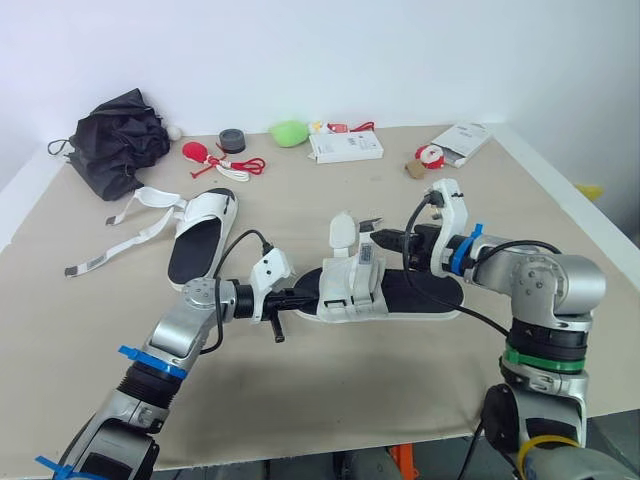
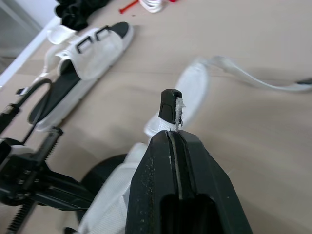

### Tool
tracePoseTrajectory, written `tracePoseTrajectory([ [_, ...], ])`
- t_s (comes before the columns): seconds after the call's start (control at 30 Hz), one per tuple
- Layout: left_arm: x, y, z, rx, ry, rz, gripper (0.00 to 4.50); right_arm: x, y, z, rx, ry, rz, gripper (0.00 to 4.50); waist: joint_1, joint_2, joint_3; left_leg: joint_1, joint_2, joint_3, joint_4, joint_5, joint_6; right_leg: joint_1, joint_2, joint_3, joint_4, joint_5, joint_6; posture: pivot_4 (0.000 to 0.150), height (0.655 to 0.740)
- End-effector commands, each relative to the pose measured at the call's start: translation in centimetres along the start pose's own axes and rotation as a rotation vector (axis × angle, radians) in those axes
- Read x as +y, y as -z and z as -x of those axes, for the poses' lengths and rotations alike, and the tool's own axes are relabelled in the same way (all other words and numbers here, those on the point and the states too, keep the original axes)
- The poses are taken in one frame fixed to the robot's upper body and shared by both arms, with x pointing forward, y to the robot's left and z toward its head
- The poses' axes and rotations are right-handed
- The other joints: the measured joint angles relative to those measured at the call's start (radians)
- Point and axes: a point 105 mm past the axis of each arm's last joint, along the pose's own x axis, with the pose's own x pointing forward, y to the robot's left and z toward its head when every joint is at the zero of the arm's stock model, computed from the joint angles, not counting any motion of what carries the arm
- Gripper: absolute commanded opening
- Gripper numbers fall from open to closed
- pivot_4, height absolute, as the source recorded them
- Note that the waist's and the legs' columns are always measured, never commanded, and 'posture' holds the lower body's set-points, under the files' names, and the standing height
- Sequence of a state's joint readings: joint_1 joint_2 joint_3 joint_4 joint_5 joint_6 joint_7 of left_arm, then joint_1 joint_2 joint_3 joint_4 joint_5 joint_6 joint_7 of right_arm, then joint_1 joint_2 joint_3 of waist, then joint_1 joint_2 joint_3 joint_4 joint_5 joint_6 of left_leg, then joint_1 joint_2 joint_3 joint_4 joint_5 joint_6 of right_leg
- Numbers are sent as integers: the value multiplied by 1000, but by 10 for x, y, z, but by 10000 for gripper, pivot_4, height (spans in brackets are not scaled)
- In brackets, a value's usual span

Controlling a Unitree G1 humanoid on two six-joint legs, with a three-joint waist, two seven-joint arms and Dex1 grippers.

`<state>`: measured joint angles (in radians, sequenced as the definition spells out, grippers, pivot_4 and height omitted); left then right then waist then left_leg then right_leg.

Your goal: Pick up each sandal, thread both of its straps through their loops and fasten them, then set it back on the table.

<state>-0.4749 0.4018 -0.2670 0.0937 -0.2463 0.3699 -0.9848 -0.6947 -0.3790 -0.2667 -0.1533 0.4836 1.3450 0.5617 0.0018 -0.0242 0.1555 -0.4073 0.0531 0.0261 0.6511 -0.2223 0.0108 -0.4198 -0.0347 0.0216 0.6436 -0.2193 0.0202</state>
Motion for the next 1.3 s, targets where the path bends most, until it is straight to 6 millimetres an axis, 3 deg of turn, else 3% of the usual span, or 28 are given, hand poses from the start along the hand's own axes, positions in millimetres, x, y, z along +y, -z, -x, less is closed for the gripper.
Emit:
tracePoseTrajectory([
  [0.03,-3,26,0,90,-15,54,0,-8,2,-4,0,41,29,541,0,0,0,0,0,0,0,0,0,0,0,0,0,0,0,1500,7400],
  [0.4,-2,24,0,84,-21,55,0,-30,26,-22,93,86,14,541,-4,0,0,1,0,0,0,0,0,1,1,0,0,0,0,1500,7400],
  [0.47,-1,24,1,83,-28,56,0,-37,40,-21,175,138,34,7003,-4,0,0,2,1,0,0,0,0,1,1,0,0,0,0,1500,7400],
  [0.53,0,24,3,83,-35,57,0,-40,53,-18,258,176,107,10282,-4,-1,0,2,0,0,0,0,0,1,1,0,0,0,0,1500,7400],
  [0.6,0,25,4,84,-38,59,0,-38,57,-18,293,188,168,18096,-4,0,-1,2,0,0,0,0,0,1,0,0,0,0,0,1500,7400],
  [0.67,0,25,4,84,-40,60,0,-38,51,-19,282,198,181,23138,-4,-1,-2,2,0,0,0,0,0,1,0,1,0,0,-1,1500,7400],
  [0.7,0,25,4,84,-40,60,0,-39,48,-19,275,203,181,30172,-4,-2,-2,2,0,0,-1,0,0,1,0,0,0,-2,-1,1500,7400],
  [0.77,1,24,2,83,-39,60,0,-50,34,-19,241,255,185,32895,-4,-2,-2,2,0,0,-2,0,0,1,0,0,0,-2,-1,1500,7400],
  [0.83,1,24,1,81,-38,60,0,-58,18,-16,198,286,176,40717,-5,-2,-2,2,0,0,-2,0,0,0,0,0,0,-2,0,1500,7400],
  [0.97,0,24,0,78,-36,60,0,-64,-33,-7,26,293,145,40717,-7,-1,-1,2,0,0,-2,0,1,0,0,0,0,-1,0,1500,7400],
  [1.07,-1,24,-1,77,-37,61,0,-54,-52,-2,-45,223,114,40717,-7,1,0,-1,-1,1,-2,1,1,-2,0,2,0,-1,1,1500,7400],
  [1.2,-1,24,-1,76,-38,62,0,-22,-50,0,-62,31,84,40717,-6,1,0,-1,-1,0,-3,0,1,-2,0,2,0,-1,2,1500,7400],
  [1.3,-1,24,0,75,-41,63,0,3,-23,-2,16,-79,142,40717,-2,0,0,-1,-1,0,-4,1,1,-2,0,2,0,-1,2,1500,7400],
])
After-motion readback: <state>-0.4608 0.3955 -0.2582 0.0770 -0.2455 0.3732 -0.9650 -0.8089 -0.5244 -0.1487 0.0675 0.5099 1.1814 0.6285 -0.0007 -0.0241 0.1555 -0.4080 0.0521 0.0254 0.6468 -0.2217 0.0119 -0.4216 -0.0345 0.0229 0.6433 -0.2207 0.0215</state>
